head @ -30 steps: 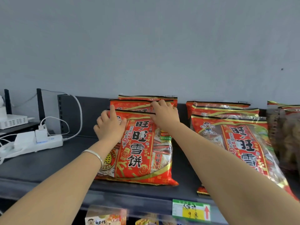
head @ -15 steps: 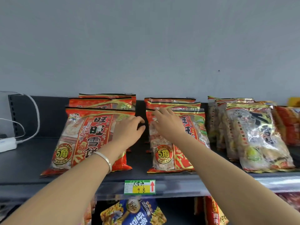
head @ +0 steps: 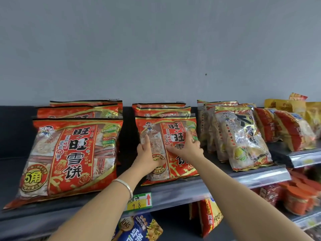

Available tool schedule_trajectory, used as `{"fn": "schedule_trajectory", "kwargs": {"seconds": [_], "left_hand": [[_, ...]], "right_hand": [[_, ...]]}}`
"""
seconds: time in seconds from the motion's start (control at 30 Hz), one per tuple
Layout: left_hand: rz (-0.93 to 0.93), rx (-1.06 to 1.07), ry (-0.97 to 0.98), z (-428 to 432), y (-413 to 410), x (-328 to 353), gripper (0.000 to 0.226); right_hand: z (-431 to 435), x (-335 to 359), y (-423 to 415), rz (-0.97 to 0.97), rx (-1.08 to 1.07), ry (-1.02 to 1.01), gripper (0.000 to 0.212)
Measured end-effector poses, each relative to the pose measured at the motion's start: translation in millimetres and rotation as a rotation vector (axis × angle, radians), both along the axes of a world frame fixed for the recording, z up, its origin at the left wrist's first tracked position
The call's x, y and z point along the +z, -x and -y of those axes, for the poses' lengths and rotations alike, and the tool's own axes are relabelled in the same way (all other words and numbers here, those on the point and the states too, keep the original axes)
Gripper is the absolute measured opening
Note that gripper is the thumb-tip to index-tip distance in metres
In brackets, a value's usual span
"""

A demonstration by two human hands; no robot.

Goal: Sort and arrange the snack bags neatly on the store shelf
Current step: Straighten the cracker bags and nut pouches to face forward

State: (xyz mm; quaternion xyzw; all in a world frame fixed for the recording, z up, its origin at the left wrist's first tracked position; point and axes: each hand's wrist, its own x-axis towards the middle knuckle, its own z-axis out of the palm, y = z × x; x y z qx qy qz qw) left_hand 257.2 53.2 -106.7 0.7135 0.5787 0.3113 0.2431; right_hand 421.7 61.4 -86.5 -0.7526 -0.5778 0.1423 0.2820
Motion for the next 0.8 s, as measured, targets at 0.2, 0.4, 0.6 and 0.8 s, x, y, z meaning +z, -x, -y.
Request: {"fn": "schedule_trajectory", "kwargs": {"seconds": [0.2, 0.4, 0.6, 0.8], "left_hand": [[-0.125, 0.133, -0.115, 5, -5, -1, 0.108], [-0.260, 0.181, -0.567, 13, -33, 22, 0.066], [-0.430, 0.010, -0.679, 16, -92, 47, 0.037], [-0.498, -0.076, -0.751, 25, -193, 63, 0.027]], "right_hand": [[8, 2, -12, 0.047, 0.102, 0.065, 0.111], [24, 17, -34, 0.325, 0.094, -0.143, 0.076], [46, 34, -84, 0.566, 0.147, -0.330, 0.052], [81, 50, -200, 0.722, 0.093, -0.397, 0.048]]}}
